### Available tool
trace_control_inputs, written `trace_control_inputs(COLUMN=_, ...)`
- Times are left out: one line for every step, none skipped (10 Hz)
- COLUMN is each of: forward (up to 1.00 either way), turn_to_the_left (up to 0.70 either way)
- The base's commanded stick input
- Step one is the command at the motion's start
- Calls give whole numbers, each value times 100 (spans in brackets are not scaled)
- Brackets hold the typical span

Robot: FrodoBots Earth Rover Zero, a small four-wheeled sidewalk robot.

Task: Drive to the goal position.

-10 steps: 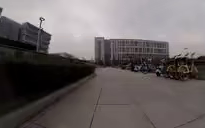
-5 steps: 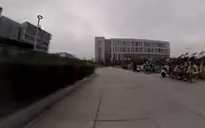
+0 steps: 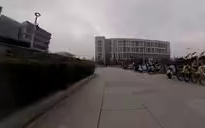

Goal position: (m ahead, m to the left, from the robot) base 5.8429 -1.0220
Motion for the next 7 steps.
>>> trace_control_inputs(forward=100, turn_to_the_left=0)
trace_control_inputs(forward=100, turn_to_the_left=0)
trace_control_inputs(forward=100, turn_to_the_left=0)
trace_control_inputs(forward=100, turn_to_the_left=0)
trace_control_inputs(forward=100, turn_to_the_left=0)
trace_control_inputs(forward=100, turn_to_the_left=0)
trace_control_inputs(forward=100, turn_to_the_left=0)
